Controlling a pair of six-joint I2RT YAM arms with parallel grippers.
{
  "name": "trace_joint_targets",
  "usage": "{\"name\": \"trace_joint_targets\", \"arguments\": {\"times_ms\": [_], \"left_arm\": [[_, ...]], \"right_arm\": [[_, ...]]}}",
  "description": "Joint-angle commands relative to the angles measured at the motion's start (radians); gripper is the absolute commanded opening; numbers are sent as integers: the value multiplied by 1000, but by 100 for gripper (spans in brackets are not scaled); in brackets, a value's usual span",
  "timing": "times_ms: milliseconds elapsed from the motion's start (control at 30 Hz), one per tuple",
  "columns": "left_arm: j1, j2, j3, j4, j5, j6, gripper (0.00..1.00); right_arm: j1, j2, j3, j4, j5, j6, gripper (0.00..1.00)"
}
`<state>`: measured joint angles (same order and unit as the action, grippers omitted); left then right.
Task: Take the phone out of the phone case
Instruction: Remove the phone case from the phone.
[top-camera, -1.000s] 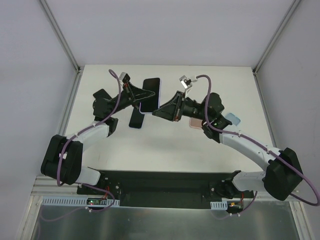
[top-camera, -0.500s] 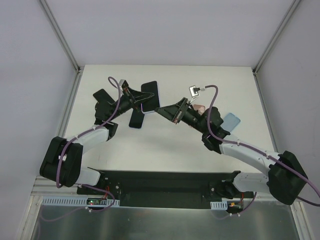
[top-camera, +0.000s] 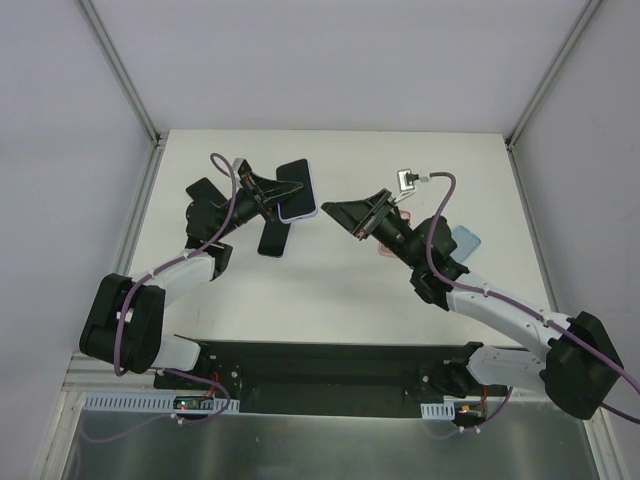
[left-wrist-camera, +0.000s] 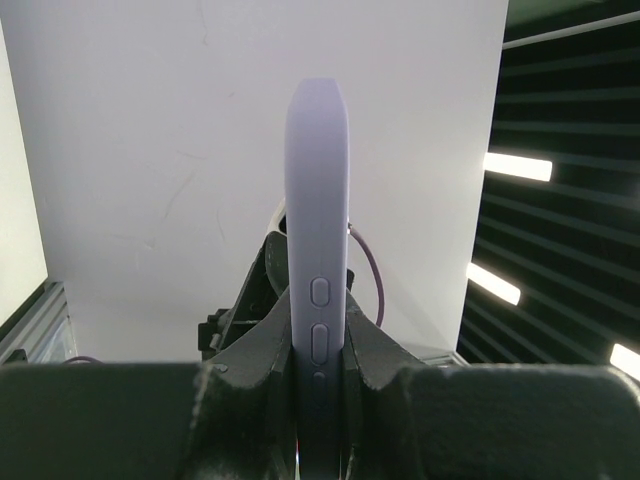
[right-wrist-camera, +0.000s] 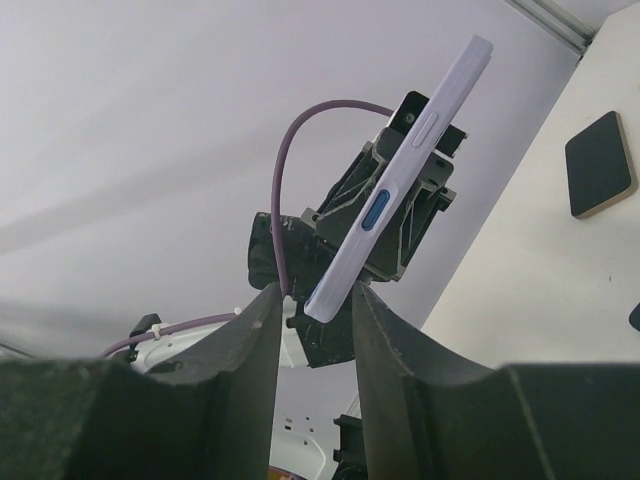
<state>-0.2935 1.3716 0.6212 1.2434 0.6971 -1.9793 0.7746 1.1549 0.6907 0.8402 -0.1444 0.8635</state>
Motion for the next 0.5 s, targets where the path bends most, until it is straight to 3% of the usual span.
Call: {"name": "trace_joint_targets", "arguments": {"times_ms": [0, 67, 167, 467], "left_arm": [[2, -43, 11, 136, -16, -93, 0], [4, -43, 15, 134, -15, -93, 0], [5, -45, 18, 134, -15, -93, 0], [16, -52, 11, 137, -15, -99, 0]], "right_arm": [[2, 0, 47, 46, -3, 0, 38], [5, 20, 56, 42, -14, 5, 45], [9, 48, 76, 46, -30, 15, 45], [12, 137, 109, 137, -73, 78, 36]]}}
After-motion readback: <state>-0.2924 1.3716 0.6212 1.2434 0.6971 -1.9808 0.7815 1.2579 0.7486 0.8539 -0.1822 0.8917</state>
